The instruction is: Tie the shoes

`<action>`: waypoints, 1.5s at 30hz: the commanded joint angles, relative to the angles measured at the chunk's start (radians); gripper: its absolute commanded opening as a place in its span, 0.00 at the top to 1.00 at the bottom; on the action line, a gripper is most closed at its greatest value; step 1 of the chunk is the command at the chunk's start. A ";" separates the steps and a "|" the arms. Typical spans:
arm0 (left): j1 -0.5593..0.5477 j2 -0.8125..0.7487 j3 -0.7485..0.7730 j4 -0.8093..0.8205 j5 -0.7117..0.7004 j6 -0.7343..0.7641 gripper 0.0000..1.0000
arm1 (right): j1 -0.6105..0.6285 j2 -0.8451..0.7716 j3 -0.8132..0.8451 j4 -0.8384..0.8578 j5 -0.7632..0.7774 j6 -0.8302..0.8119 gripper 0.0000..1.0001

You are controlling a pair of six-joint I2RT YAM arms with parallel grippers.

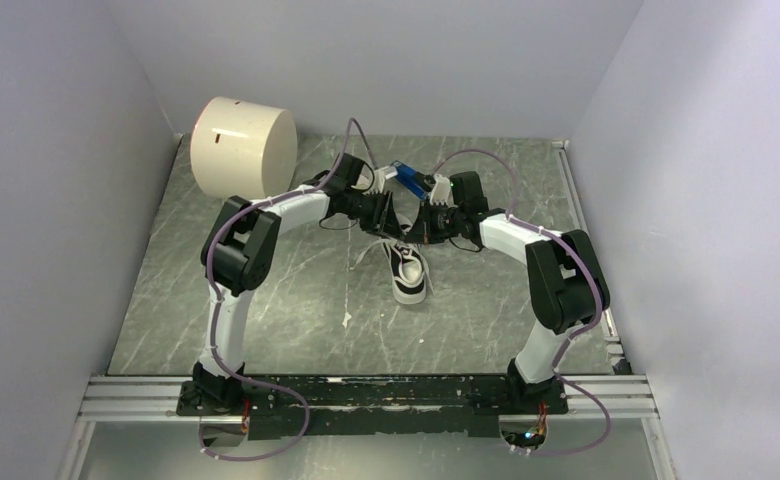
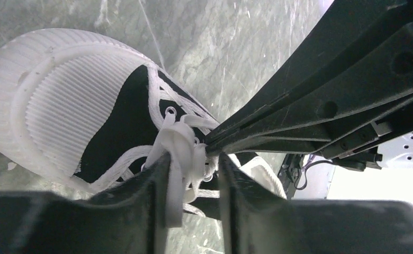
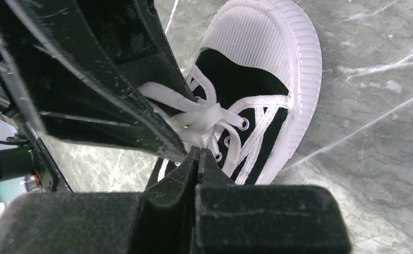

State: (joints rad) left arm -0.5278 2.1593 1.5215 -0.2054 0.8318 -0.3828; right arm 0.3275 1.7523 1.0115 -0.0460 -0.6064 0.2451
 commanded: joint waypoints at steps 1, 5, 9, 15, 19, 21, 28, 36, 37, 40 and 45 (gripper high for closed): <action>-0.014 0.023 0.038 -0.058 -0.039 0.047 0.71 | 0.004 0.003 -0.005 0.026 -0.017 0.004 1.00; -0.014 0.019 0.035 -0.072 -0.054 0.069 0.84 | -0.001 -0.024 -0.005 0.010 -0.012 0.012 0.90; -0.014 0.012 0.032 -0.077 -0.058 0.081 0.89 | -0.026 -0.059 0.003 -0.034 0.003 0.008 0.68; -0.014 -0.009 0.016 -0.063 -0.043 0.081 0.90 | -0.045 0.006 0.076 -0.098 0.027 -0.011 0.56; -0.014 -0.030 0.002 -0.053 -0.037 0.082 0.91 | -0.045 0.053 0.100 -0.096 0.020 -0.005 0.56; -0.014 -0.035 -0.004 -0.045 -0.031 0.079 0.91 | -0.044 0.074 0.108 -0.093 0.004 -0.006 0.58; -0.013 -0.046 0.002 -0.049 -0.029 0.076 0.92 | -0.033 0.089 0.085 -0.081 -0.021 -0.021 0.64; -0.014 -0.083 -0.009 -0.032 -0.020 0.068 0.93 | -0.021 0.073 0.086 -0.102 0.019 -0.046 0.78; -0.014 -0.090 -0.015 -0.024 -0.020 0.064 0.94 | -0.020 0.069 0.088 -0.104 0.022 -0.051 0.78; -0.013 -0.088 -0.017 -0.013 -0.008 0.054 0.94 | -0.019 0.045 0.082 -0.085 0.017 -0.052 0.70; -0.014 -0.093 -0.020 -0.009 0.001 0.053 0.94 | -0.019 0.012 0.066 -0.055 -0.005 -0.052 0.64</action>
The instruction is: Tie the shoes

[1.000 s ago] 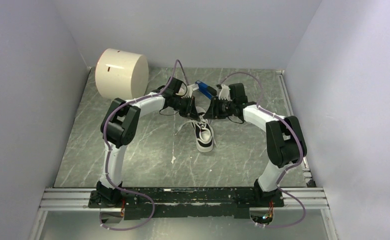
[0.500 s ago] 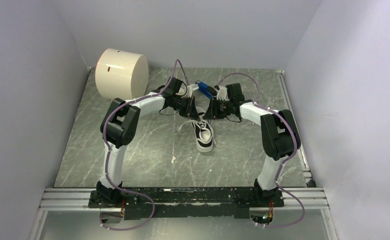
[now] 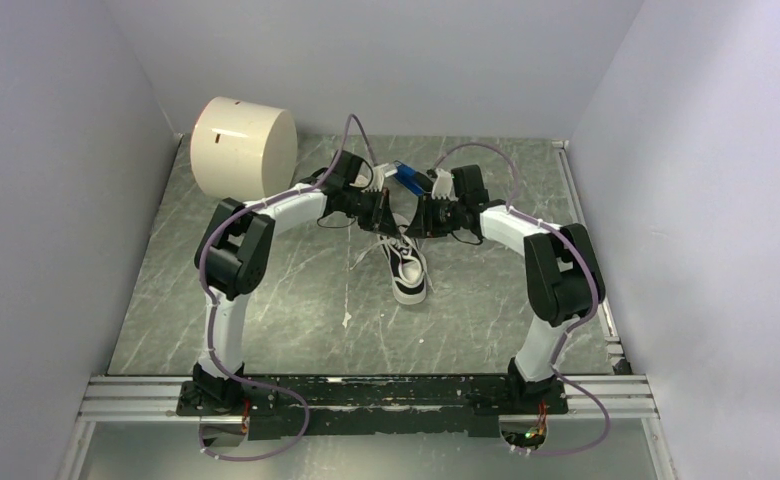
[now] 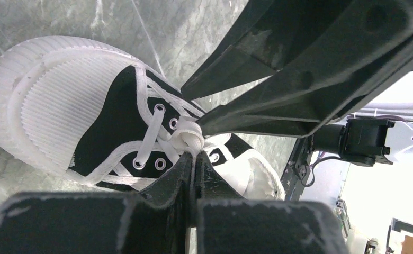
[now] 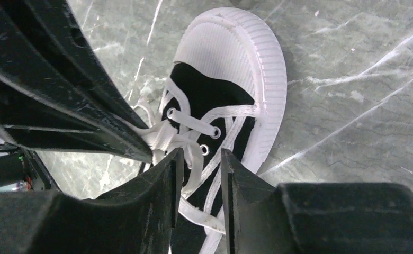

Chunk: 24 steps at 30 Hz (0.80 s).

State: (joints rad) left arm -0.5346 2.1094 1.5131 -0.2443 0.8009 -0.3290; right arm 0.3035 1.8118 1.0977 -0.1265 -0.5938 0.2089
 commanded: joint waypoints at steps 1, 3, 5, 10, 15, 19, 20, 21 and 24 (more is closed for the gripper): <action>-0.007 -0.046 -0.013 0.028 0.033 0.002 0.95 | 0.005 -0.051 -0.023 0.032 -0.024 -0.018 0.64; -0.007 -0.048 -0.014 0.023 0.036 0.007 0.95 | 0.005 -0.051 -0.030 0.046 -0.042 -0.021 0.64; -0.007 -0.051 -0.020 0.027 0.039 0.006 0.95 | 0.005 -0.038 -0.035 0.058 -0.057 -0.022 0.64; -0.007 -0.060 -0.021 0.030 0.045 0.005 0.95 | 0.010 0.000 -0.036 0.092 -0.083 -0.013 0.68; -0.007 -0.053 -0.013 0.016 0.044 0.013 0.95 | 0.009 0.004 -0.010 0.053 -0.053 -0.020 0.83; -0.007 -0.047 -0.009 0.011 0.042 0.018 0.95 | 0.006 -0.035 -0.037 0.079 -0.058 -0.017 1.00; -0.007 -0.043 -0.002 0.001 0.035 0.021 0.95 | 0.006 -0.048 -0.041 0.081 -0.055 -0.017 1.00; -0.007 -0.038 0.004 -0.009 0.030 0.025 0.95 | 0.006 -0.060 -0.042 0.080 -0.052 -0.018 1.00; -0.007 -0.022 0.010 -0.013 0.025 0.022 0.95 | 0.005 -0.101 -0.052 0.076 -0.050 -0.023 1.00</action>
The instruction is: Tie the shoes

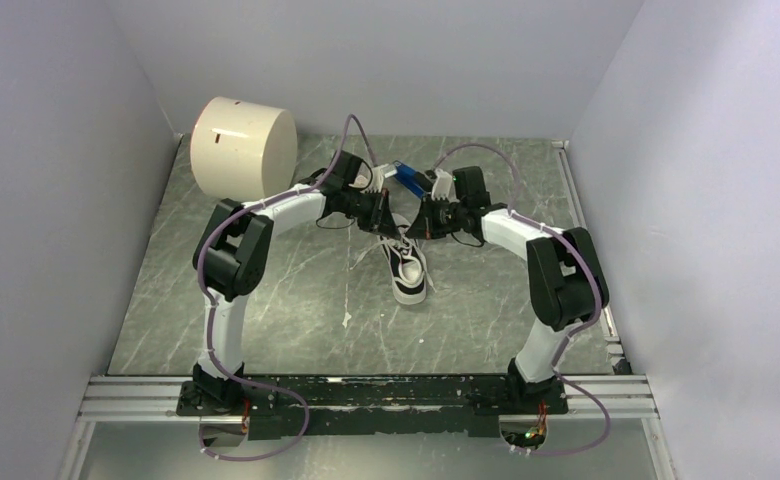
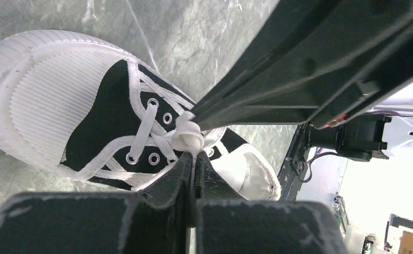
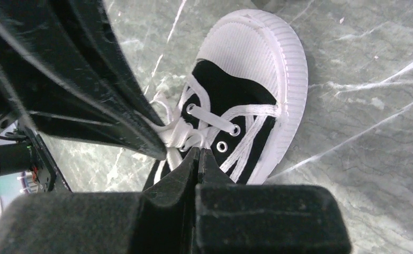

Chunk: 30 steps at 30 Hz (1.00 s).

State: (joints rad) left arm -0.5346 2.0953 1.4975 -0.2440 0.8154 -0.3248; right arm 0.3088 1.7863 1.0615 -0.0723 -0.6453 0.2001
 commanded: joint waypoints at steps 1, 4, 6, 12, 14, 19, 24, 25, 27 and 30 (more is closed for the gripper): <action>-0.006 -0.002 0.028 -0.010 0.015 0.014 0.95 | 0.000 -0.087 -0.021 0.020 0.002 -0.016 1.00; -0.006 0.020 0.047 -0.022 0.015 0.014 0.95 | 0.000 -0.121 -0.035 0.018 0.007 -0.022 1.00; -0.005 0.036 0.062 -0.023 0.015 0.008 0.95 | 0.001 -0.133 -0.046 0.025 -0.004 -0.017 1.00; -0.010 0.085 0.087 0.033 0.050 -0.055 0.95 | 0.007 -0.112 -0.054 0.059 -0.090 0.008 1.00; -0.014 0.092 0.085 0.037 0.059 -0.059 0.95 | 0.014 -0.103 -0.049 0.068 -0.105 0.020 1.00; -0.017 0.088 0.028 0.132 0.098 -0.118 0.95 | 0.044 -0.079 -0.035 0.110 -0.142 0.057 1.00; -0.021 0.080 -0.010 0.235 0.136 -0.187 0.95 | 0.056 -0.043 -0.007 0.095 -0.176 0.090 0.92; -0.021 0.078 -0.016 0.236 0.137 -0.188 0.95 | 0.049 -0.044 -0.005 0.080 -0.166 0.088 0.88; -0.021 0.083 -0.014 0.227 0.134 -0.175 0.95 | 0.016 -0.068 -0.033 0.078 -0.162 0.089 0.82; -0.021 0.089 -0.004 0.185 0.132 -0.145 0.95 | -0.050 -0.120 -0.086 0.089 -0.180 0.114 0.73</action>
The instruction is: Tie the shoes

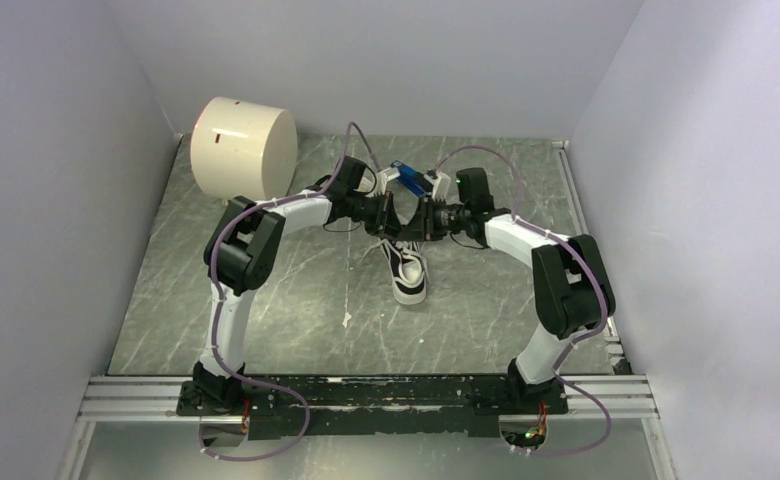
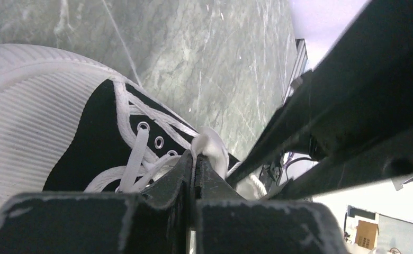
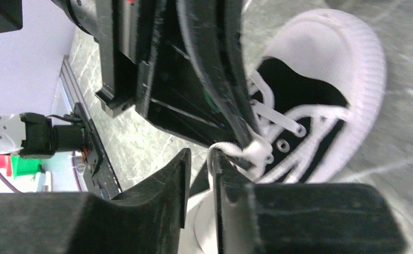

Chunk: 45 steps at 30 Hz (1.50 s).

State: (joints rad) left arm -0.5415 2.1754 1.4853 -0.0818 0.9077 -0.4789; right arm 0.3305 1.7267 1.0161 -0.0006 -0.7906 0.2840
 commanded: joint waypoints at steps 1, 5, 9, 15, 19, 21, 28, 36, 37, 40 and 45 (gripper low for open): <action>-0.013 0.007 0.005 0.024 0.039 0.010 0.95 | -0.088 -0.076 -0.046 0.007 -0.034 0.022 0.70; -0.012 0.004 -0.002 0.024 0.042 0.011 0.95 | -0.143 -0.104 -0.060 -0.095 0.008 -0.021 0.61; -0.012 0.004 -0.005 0.024 0.042 0.012 0.95 | -0.181 -0.075 -0.079 -0.087 0.031 0.000 0.56; -0.011 0.009 0.002 0.001 0.035 0.029 0.95 | -0.182 0.036 -0.039 -0.051 0.023 0.049 0.63; -0.011 0.006 0.002 0.000 0.035 0.029 0.95 | -0.170 0.121 0.013 -0.021 -0.057 0.039 0.74; -0.011 0.009 0.007 -0.005 0.037 0.031 0.95 | -0.158 0.138 0.028 -0.004 -0.086 0.033 0.75; -0.011 0.009 0.014 -0.022 0.032 0.041 0.95 | -0.151 0.138 -0.007 0.126 -0.202 0.090 0.76; -0.011 0.014 0.028 -0.040 0.029 0.052 0.95 | -0.145 0.098 -0.070 0.180 -0.209 0.108 0.73; -0.011 0.015 0.029 -0.041 0.030 0.052 0.95 | -0.144 0.097 -0.070 0.180 -0.212 0.106 0.73; -0.011 0.015 0.031 -0.043 0.030 0.054 0.95 | -0.145 0.090 -0.073 0.182 -0.216 0.112 0.72; -0.011 0.013 0.026 -0.031 0.033 0.047 0.95 | -0.136 0.091 -0.082 0.203 -0.223 0.124 0.70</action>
State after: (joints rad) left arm -0.5442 2.1754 1.4876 -0.1036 0.9211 -0.4442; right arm 0.1799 1.8404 0.9417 0.1677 -0.9882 0.4011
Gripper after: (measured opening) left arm 0.057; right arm 0.291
